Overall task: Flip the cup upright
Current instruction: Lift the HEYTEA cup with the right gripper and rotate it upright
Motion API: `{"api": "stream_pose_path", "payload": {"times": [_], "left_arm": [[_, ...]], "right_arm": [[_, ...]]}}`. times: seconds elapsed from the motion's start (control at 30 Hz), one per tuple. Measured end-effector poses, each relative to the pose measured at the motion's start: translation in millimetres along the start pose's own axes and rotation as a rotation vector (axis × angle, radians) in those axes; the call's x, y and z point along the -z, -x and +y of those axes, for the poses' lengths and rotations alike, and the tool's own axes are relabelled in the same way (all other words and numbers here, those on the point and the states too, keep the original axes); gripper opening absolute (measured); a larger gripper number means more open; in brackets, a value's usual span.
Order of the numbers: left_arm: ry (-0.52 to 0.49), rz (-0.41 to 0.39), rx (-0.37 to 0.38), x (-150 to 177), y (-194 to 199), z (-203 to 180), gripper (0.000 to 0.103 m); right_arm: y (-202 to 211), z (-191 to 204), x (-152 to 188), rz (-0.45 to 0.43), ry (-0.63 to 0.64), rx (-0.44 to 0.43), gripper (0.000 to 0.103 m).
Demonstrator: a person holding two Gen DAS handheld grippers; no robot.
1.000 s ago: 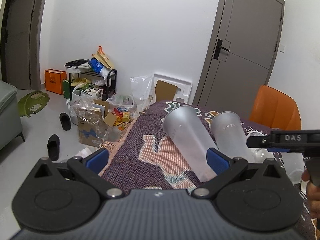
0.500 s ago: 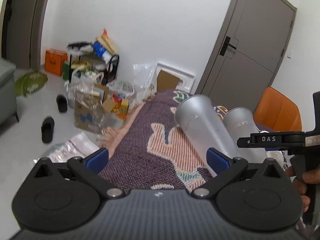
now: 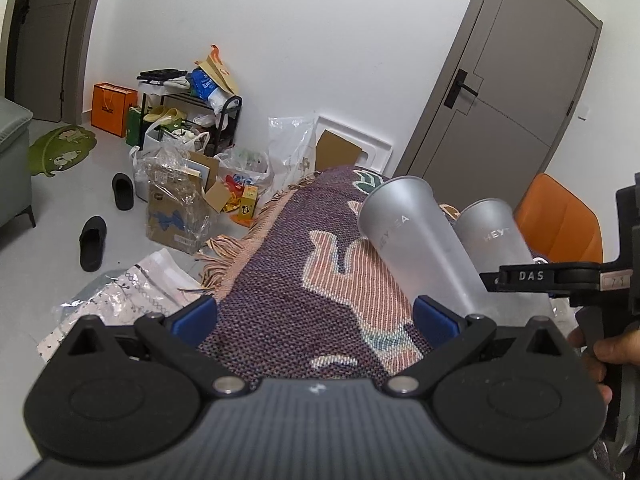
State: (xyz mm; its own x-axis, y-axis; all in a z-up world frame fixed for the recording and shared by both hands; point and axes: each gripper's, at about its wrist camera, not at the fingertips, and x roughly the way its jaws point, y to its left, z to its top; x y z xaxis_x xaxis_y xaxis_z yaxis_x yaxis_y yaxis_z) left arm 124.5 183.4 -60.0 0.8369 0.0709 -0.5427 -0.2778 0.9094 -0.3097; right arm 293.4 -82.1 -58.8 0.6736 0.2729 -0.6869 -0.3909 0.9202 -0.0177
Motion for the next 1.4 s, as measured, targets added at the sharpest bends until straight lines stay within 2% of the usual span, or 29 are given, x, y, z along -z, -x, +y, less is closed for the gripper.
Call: {"api": "stream_pose_path", "payload": {"times": [0.33,0.5,1.07,1.4], "left_arm": [[-0.013,-0.024,0.015,0,24,-11,0.103],[-0.024,-0.023,0.033,6,41,-18,0.103],[-0.102,0.008,0.104,42,92,-50,0.103],[-0.145,0.073,0.139,70,104,-67,0.103]], "right_arm": [[47,-16,5,-0.073,-0.072,-0.074,0.065],[81,-20,21,-0.101,-0.069,-0.118,0.066],[153,-36,104,-0.087,-0.008,-0.195,0.066],[163,-46,142,-0.047,-0.010,-0.216,0.066]]}}
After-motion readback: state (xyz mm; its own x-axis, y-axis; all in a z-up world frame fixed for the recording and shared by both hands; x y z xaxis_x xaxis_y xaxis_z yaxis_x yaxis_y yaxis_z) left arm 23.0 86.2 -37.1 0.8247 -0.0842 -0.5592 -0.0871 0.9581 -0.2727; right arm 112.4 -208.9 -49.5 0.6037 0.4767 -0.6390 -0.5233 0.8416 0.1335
